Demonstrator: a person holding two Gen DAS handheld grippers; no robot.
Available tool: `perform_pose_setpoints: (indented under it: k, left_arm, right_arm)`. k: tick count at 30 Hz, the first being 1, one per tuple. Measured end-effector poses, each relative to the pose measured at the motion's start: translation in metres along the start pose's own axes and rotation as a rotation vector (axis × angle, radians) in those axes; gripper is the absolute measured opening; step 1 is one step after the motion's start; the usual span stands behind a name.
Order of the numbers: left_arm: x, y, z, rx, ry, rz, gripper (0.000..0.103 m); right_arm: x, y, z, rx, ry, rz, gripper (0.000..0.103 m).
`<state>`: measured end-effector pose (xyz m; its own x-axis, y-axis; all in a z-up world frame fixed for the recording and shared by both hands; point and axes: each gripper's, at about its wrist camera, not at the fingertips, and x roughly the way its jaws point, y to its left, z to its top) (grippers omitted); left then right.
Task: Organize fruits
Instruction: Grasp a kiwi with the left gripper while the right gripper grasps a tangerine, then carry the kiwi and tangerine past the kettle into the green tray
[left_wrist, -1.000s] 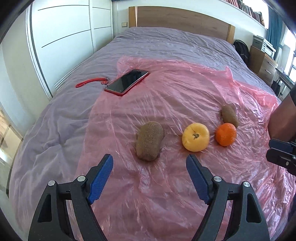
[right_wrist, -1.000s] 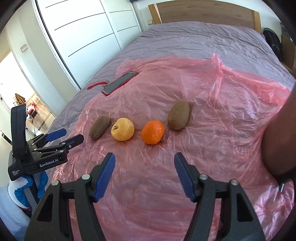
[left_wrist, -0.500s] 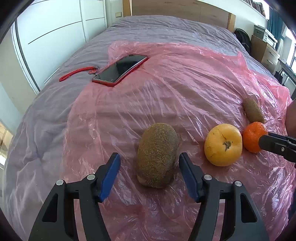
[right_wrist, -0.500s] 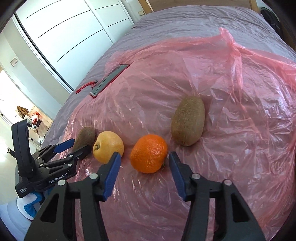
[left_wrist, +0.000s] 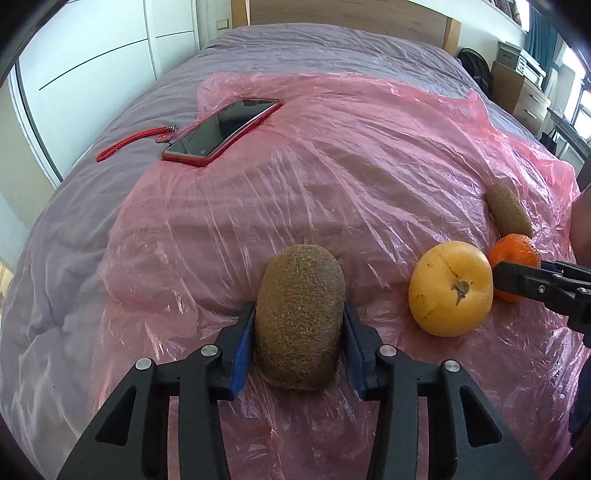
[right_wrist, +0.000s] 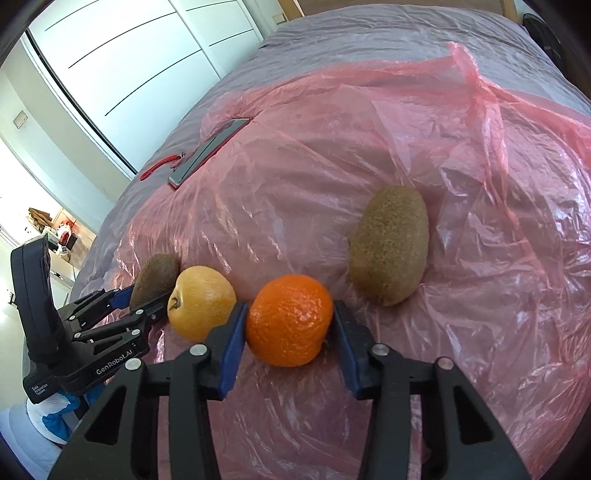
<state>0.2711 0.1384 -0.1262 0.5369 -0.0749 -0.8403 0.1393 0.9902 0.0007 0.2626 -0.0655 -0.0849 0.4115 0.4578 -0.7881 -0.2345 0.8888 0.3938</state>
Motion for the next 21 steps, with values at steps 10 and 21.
perform_pose_setpoints:
  k: [10, 21]
  left_arm:
    - [-0.002, -0.003, -0.001, 0.02, -0.011, 0.024, 0.036]
    - [-0.032, -0.008, -0.001, 0.013, -0.031, 0.05, 0.036]
  right_arm:
    - [-0.002, -0.003, 0.001, -0.012, 0.0, 0.017, 0.043]
    - [-0.041, 0.0, 0.0, -0.027, -0.043, 0.048, 0.042]
